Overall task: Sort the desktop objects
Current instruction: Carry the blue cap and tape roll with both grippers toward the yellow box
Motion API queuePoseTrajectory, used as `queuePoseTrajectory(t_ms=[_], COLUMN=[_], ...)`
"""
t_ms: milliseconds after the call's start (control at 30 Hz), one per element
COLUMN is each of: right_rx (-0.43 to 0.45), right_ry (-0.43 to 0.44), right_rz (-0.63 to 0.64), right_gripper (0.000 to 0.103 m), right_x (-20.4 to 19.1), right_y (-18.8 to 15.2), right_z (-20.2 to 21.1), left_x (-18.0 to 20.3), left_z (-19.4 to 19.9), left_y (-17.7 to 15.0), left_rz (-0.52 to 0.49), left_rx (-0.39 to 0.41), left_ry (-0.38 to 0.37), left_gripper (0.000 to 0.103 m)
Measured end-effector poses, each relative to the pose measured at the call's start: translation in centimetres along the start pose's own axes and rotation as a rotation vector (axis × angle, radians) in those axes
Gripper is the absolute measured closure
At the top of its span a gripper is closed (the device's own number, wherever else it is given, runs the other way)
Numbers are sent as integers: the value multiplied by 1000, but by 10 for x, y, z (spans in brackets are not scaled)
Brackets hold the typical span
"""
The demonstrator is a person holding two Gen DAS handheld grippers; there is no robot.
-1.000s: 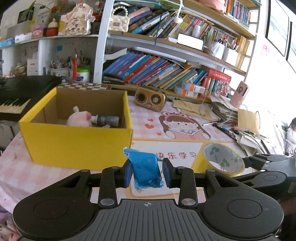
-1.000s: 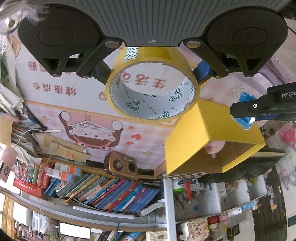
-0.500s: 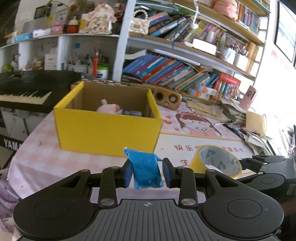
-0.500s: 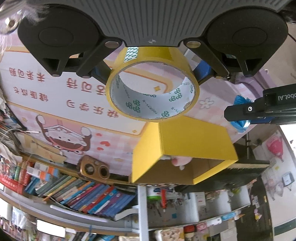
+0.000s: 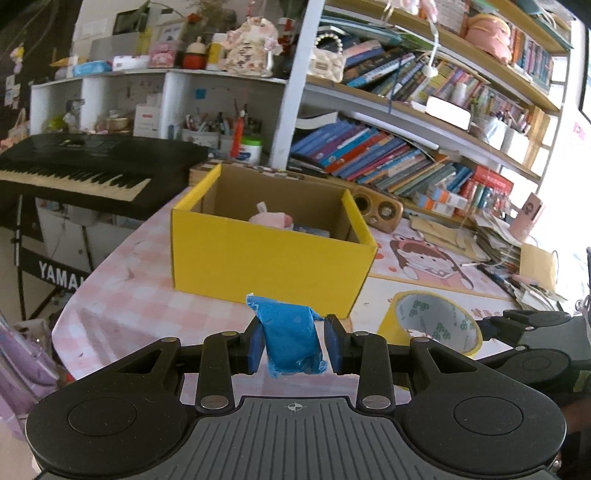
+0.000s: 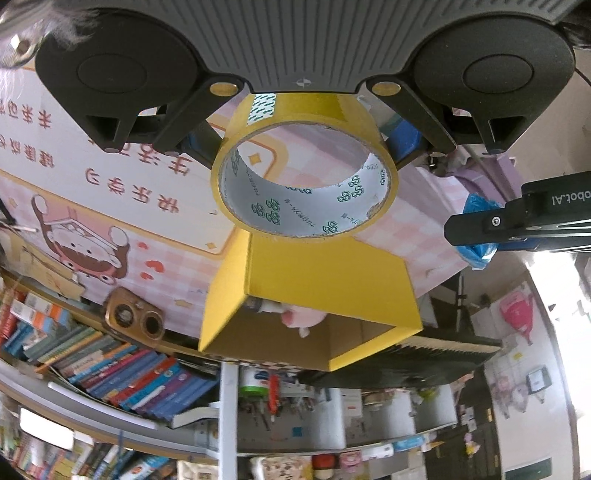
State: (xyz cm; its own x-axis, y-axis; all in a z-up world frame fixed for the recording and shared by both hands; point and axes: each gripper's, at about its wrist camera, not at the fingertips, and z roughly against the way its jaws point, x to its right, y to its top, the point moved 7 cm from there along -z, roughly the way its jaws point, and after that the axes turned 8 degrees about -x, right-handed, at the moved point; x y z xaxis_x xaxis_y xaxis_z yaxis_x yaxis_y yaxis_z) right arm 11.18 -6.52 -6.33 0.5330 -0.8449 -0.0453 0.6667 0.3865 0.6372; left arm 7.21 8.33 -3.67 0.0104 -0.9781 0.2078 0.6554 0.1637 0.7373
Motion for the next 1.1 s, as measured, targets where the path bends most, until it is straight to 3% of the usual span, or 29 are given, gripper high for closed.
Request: queuePoseTrajectory(t_ms=[300, 533, 900, 1100], right_rx=[8, 89, 232, 281], right_ry=[17, 23, 9, 5], right_rz=[42, 70, 152, 179], right_gripper=[12, 13, 13, 13], right_x=[-2, 9, 38, 56], right_y=[15, 43, 117, 152], right_z=[-5, -5, -18, -31], left_x=[2, 2, -6, -10], left_z=[-6, -14, -41, -74], left_y=[7, 27, 92, 120], left_rz=[3, 12, 22, 36], left_rx=[6, 48, 157, 165], left_ry=[9, 45, 126, 164], left_gripper=[69, 69, 69, 69])
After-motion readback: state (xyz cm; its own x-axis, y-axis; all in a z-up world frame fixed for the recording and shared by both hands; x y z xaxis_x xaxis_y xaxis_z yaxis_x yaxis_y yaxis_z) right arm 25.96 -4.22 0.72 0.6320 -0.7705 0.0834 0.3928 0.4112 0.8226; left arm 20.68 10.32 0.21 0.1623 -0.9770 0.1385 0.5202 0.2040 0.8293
